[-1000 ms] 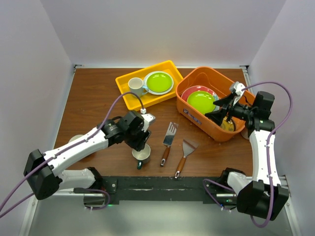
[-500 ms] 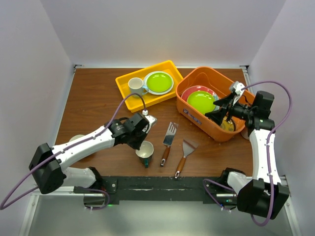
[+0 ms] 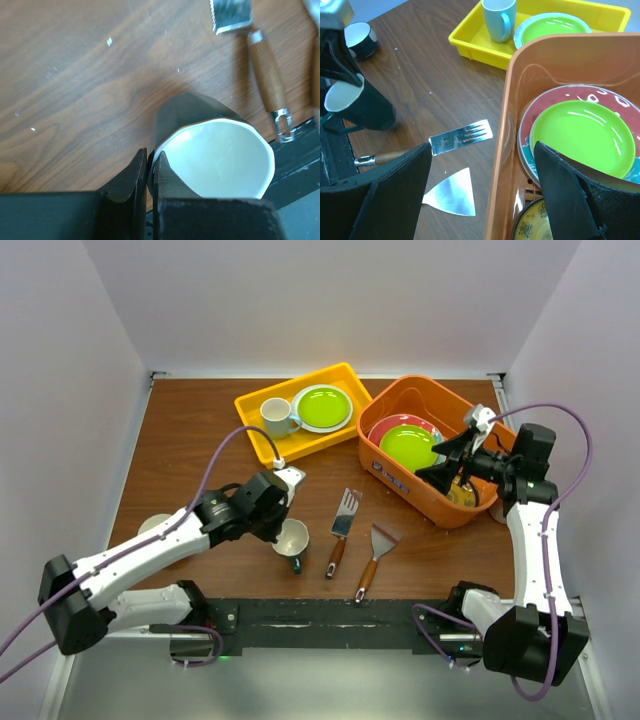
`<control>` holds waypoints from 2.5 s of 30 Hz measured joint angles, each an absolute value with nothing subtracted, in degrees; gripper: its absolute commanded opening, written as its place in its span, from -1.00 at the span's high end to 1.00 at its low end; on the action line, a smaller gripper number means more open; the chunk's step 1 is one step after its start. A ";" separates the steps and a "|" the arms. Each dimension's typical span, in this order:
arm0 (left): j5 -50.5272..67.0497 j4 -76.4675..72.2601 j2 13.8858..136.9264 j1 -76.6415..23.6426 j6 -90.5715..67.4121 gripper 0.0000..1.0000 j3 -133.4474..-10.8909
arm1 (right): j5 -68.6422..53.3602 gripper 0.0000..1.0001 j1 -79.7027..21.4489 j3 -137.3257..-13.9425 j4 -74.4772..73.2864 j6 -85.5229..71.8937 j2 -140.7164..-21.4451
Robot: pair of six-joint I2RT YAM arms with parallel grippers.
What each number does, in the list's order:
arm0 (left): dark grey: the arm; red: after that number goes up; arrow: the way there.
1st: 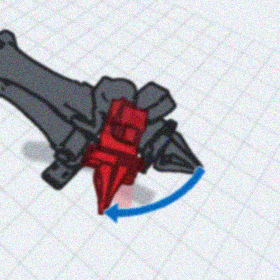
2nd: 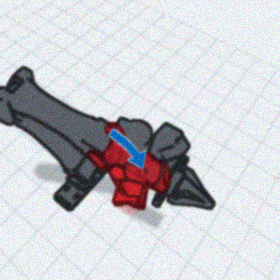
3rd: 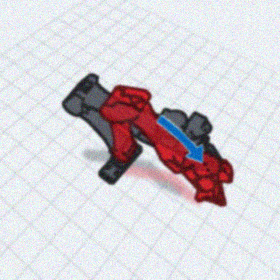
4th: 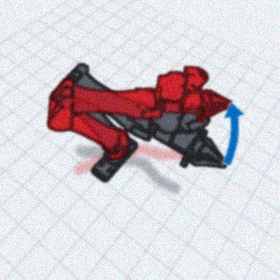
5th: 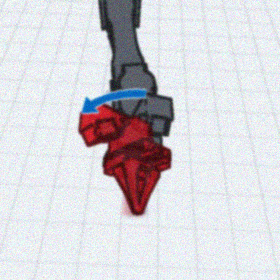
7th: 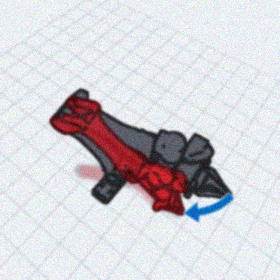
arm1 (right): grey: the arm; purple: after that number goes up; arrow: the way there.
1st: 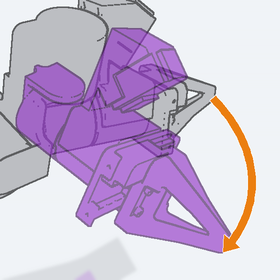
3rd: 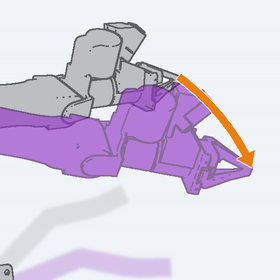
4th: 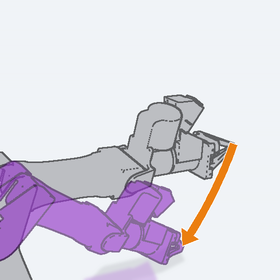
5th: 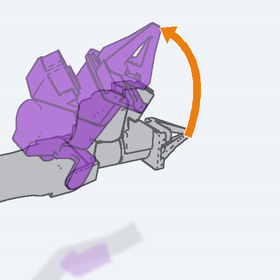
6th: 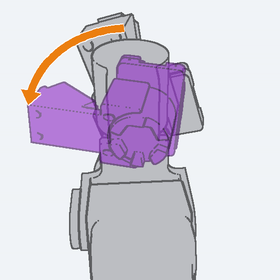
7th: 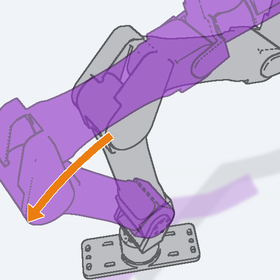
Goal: Place the mixed dishes into the plastic bin
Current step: Pick up the cup at the center of the board.
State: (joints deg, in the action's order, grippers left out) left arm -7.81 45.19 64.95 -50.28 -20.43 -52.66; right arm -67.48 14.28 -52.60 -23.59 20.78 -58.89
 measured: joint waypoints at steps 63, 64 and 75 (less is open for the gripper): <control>-32.82 21.89 59.61 -50.28 -58.28 1.00 -41.71 | -30.68 -0.88 -33.23 -80.34 -45.28 17.89 -76.49; -32.88 22.04 59.88 -50.28 -58.43 1.00 -41.95 | -30.74 -0.88 -33.30 -80.34 -45.23 17.69 -76.60; -33.08 22.33 62.06 -50.28 -59.64 1.00 -44.62 | -27.24 -0.90 -36.93 -81.17 -44.58 16.93 -78.41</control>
